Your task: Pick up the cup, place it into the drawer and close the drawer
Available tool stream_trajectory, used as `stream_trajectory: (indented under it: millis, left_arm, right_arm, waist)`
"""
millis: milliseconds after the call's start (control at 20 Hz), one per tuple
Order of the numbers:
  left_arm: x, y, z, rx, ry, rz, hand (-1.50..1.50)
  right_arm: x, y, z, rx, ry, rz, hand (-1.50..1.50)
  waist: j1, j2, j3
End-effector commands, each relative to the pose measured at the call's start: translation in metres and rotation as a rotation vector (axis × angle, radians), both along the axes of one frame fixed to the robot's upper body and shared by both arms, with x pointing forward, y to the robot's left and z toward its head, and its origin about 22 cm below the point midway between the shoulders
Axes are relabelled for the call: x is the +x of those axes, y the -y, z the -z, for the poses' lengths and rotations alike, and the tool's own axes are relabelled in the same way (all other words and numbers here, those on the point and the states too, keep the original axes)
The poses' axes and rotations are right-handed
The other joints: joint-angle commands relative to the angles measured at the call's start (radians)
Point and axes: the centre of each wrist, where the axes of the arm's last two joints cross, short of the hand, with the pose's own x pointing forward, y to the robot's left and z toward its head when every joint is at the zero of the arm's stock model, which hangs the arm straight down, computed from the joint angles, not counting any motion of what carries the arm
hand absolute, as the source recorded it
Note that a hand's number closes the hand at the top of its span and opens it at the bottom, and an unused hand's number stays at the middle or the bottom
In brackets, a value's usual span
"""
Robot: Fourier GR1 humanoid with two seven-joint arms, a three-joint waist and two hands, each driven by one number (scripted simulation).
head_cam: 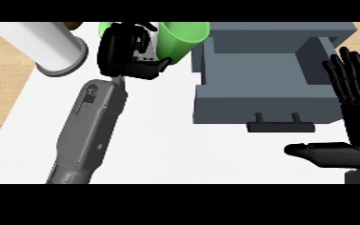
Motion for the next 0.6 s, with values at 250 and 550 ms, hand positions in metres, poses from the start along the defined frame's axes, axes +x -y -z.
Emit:
stream_trajectory:
  millis: [250, 550]
  left_arm:
    - [0.016, 0.077, -0.081, 0.117, -0.014, -0.014, 1.5]
    - [0.027, 0.101, -0.083, 0.095, -0.129, 0.0, 1.5]
  right_arm:
    - [-0.007, 0.0, 0.001, 0.006, 0.004, -0.033, -1.5]
    - [0.002, 0.012, 0.006, 0.034, 0.023, -0.02, -1.5]
  waist:
    - [-0.024, 0.004, 0.0]
    - [-0.031, 0.008, 0.0]
